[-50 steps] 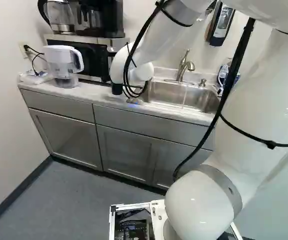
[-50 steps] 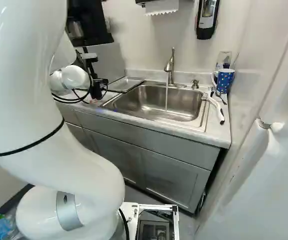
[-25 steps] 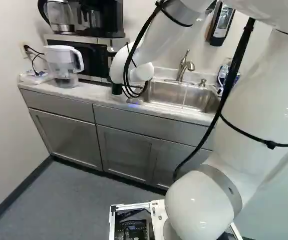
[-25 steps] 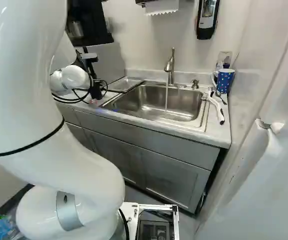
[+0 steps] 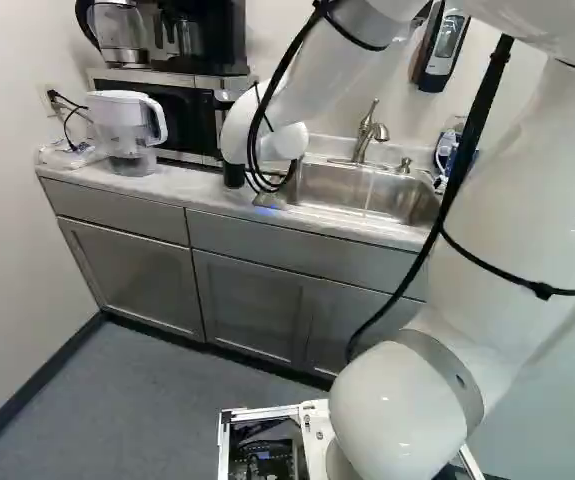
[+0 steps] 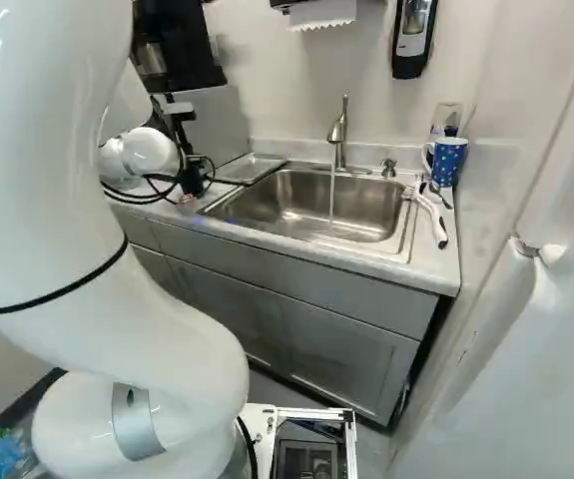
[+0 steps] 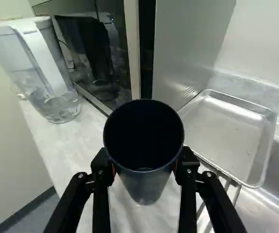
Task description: Rinse the cup and place it in the tray
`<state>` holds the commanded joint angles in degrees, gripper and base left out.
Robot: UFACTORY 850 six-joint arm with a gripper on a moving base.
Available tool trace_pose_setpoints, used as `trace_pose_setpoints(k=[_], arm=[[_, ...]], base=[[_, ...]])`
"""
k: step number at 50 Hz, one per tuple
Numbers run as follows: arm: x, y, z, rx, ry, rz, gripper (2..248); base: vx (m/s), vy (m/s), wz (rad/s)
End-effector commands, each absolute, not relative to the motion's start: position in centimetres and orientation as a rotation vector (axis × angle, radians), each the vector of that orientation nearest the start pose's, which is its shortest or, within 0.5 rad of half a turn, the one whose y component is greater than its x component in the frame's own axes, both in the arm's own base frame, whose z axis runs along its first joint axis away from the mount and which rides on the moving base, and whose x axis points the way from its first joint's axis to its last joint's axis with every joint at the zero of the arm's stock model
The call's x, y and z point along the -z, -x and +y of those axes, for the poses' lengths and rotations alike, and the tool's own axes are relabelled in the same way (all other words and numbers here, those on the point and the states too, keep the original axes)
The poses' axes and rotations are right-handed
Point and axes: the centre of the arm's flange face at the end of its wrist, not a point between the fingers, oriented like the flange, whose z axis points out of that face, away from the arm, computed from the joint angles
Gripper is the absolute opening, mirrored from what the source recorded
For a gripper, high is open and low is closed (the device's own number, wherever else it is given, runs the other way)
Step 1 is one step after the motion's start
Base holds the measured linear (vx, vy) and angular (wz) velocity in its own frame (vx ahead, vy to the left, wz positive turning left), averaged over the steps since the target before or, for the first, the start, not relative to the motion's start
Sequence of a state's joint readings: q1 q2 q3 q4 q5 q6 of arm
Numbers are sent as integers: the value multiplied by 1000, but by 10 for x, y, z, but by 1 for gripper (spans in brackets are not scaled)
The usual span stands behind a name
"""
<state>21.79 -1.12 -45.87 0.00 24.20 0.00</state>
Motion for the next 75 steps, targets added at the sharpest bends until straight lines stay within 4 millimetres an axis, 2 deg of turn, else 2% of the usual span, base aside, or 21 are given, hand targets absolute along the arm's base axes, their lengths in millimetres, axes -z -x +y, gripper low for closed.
trace_pose_setpoints(k=[36,75], arm=[[-564,-488,153,1758,2356,-359,126],[-564,-519,95,1810,2424,-221,126]], base=[[0,0,0],[0,0,0]])
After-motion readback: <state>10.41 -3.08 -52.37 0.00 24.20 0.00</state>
